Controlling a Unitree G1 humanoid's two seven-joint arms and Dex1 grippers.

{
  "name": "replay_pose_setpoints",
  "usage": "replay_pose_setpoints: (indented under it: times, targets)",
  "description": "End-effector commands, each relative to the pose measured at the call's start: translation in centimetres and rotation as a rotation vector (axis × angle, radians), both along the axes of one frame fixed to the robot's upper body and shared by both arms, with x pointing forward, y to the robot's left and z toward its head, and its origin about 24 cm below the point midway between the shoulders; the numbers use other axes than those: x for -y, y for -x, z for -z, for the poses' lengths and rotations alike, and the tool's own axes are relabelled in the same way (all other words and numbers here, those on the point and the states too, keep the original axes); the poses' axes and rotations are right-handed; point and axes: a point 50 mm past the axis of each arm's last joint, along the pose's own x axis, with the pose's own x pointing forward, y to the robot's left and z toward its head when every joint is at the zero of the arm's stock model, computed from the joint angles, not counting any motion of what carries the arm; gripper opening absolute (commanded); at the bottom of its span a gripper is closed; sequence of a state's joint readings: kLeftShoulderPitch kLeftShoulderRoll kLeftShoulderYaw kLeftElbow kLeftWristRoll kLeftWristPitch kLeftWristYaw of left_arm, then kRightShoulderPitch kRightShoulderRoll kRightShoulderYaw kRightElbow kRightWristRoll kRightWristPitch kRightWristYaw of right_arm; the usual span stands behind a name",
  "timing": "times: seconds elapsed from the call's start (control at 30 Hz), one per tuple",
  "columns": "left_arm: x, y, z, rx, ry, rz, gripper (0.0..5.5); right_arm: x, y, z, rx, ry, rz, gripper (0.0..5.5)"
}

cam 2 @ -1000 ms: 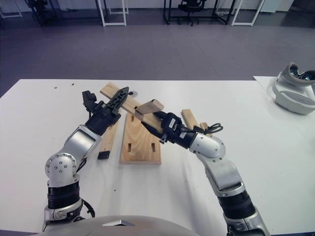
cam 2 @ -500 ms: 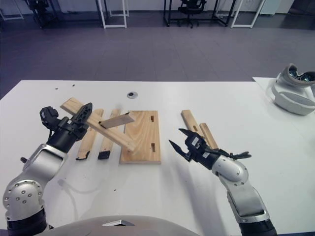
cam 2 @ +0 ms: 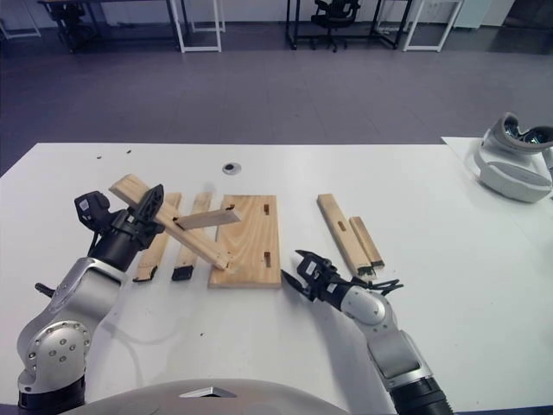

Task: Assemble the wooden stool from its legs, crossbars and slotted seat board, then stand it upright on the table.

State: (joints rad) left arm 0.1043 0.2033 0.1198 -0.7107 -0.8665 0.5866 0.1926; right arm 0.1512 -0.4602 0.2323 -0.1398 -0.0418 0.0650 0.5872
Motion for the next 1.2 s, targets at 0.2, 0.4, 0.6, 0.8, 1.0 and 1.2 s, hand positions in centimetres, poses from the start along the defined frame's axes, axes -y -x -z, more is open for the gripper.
replay_pose_setpoints:
  times: [0.2,0.4,0.6,0.8,1.0,1.2]
  targets:
    - [1.7,-0.1,1.1,-0.015,-0.204,0.023,1.01,-2.9,-0.6,-1.4,0.024,-0.114,-0.150,2.90]
    - [2.0,-0.9,0.2,0.060,-0.222,0.018,1.01,-2.7,-1.0,-1.5,0.026,-0.116,-0.144,2.90]
    - [1.4,-2.4,0.4,0.083,-0.232,0.095,1.01,-2.5,-1.1,-1.1,0.018,-0.120,-0.130,2.90]
    - [0.8,-3.6,-1.3,0.127,-0.026,0.135,1.01,-2.2,-1.3,-0.8,0.005,-0.124,-0.125,2.90]
    - [-0.2,-4.1,-1.1,0.093,-0.025,0.169,1.01,-2.1,-1.2,-0.3,-0.003,-0.129,-0.117,2.90]
    - [-1.3,-3.6,0.7,0.036,-0.130,0.120,1.01,-2.1,-1.1,-0.3,-0.006,-0.130,-0.118,2.90]
